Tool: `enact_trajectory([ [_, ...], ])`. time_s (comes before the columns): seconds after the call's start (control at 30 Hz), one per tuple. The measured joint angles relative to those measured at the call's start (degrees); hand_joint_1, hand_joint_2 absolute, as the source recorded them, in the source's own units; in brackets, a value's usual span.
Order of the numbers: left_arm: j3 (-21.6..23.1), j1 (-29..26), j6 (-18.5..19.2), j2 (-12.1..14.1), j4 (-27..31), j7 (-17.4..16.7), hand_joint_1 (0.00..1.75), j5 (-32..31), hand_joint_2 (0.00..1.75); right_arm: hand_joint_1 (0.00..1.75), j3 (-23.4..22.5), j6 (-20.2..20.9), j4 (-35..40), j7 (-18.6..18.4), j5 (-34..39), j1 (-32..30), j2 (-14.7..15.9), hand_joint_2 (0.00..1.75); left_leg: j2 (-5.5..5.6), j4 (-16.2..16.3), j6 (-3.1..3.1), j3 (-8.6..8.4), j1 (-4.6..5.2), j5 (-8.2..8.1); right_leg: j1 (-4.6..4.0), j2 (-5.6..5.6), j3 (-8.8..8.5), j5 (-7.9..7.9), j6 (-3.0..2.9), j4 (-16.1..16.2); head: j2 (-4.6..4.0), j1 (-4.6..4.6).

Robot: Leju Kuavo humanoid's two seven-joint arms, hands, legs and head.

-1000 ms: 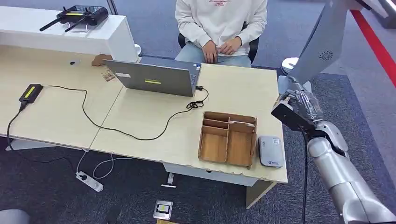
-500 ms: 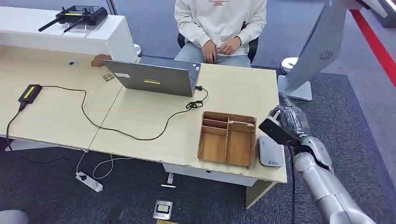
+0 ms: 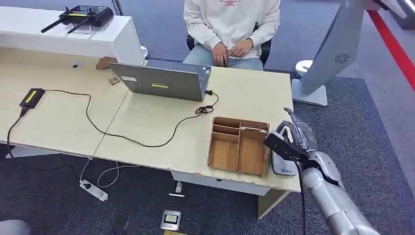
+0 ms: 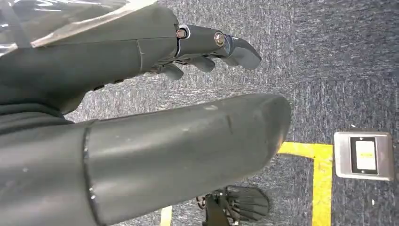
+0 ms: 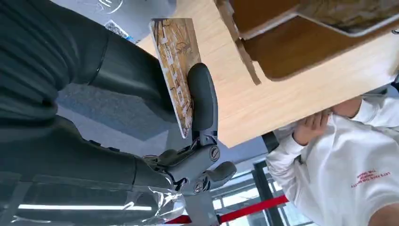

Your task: Pass the card to the sensor for recognition and then transmit it.

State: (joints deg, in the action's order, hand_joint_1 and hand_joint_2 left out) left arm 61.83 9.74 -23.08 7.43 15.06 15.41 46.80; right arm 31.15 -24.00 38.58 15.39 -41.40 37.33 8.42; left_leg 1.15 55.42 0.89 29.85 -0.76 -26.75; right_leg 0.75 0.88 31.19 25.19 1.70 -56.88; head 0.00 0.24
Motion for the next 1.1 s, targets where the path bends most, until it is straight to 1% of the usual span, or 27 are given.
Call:
enact_trajectory([
  [0.57, 0.0, 0.0, 0.0, 0.2, -0.3, 0.1, 0.0, 0.0, 0.0, 1.75, 0.5, 0.4, 0.2, 0.0, 0.0, -0.4, 0.1, 1.75, 0.0, 0.0, 0.0, 0.0, 0.0, 0.0, 0.0, 0.0, 0.0, 0.0, 0.0, 0.0, 0.0, 0.0],
  [0.73, 0.0, 0.1, 0.8, 0.4, -0.3, -0.3, 0.0, 0.0, 0.0, 1.75, 0.6, 1.4, 1.0, -0.9, -0.6, -0.8, 0.4, 1.75, -0.01, 0.0, 0.0, 0.0, -0.01, 0.0, -0.01, 0.0, 0.01, 0.0, 0.0, 0.0, 0.0, 0.02],
  [0.9, 0.0, 0.3, 1.0, 0.9, -0.3, -0.4, 0.0, 0.3, 0.0, 1.75, 0.4, 1.3, 1.7, -2.6, -2.1, -1.0, 0.7, 1.75, 0.0, 0.0, 0.0, 0.0, -0.01, 0.0, 0.0, 0.0, 0.0, 0.0, 0.0, 0.0, 0.0, 0.0],
  [1.0, 0.0, 0.2, 0.7, 1.0, -0.3, -0.4, 0.0, 0.5, 0.0, 1.75, 0.3, 4.1, 1.0, 0.7, -0.9, 1.7, 2.6, 1.75, -0.01, 0.0, -0.01, 0.04, 0.07, 0.02, 0.08, 0.0, 0.07, -0.03, 0.03, 0.0, 0.0, -0.02],
  [1.1, 0.0, 0.2, 0.4, 1.0, -0.3, -0.4, 0.0, 0.6, 0.0, 1.75, -0.4, 5.1, -0.5, 2.4, 0.5, 5.8, 4.6, 1.75, -0.03, 0.0, -0.02, 0.0, 0.05, 0.02, 0.05, 0.0, 0.0, -0.03, 0.03, 0.0, 0.0, 0.02],
])
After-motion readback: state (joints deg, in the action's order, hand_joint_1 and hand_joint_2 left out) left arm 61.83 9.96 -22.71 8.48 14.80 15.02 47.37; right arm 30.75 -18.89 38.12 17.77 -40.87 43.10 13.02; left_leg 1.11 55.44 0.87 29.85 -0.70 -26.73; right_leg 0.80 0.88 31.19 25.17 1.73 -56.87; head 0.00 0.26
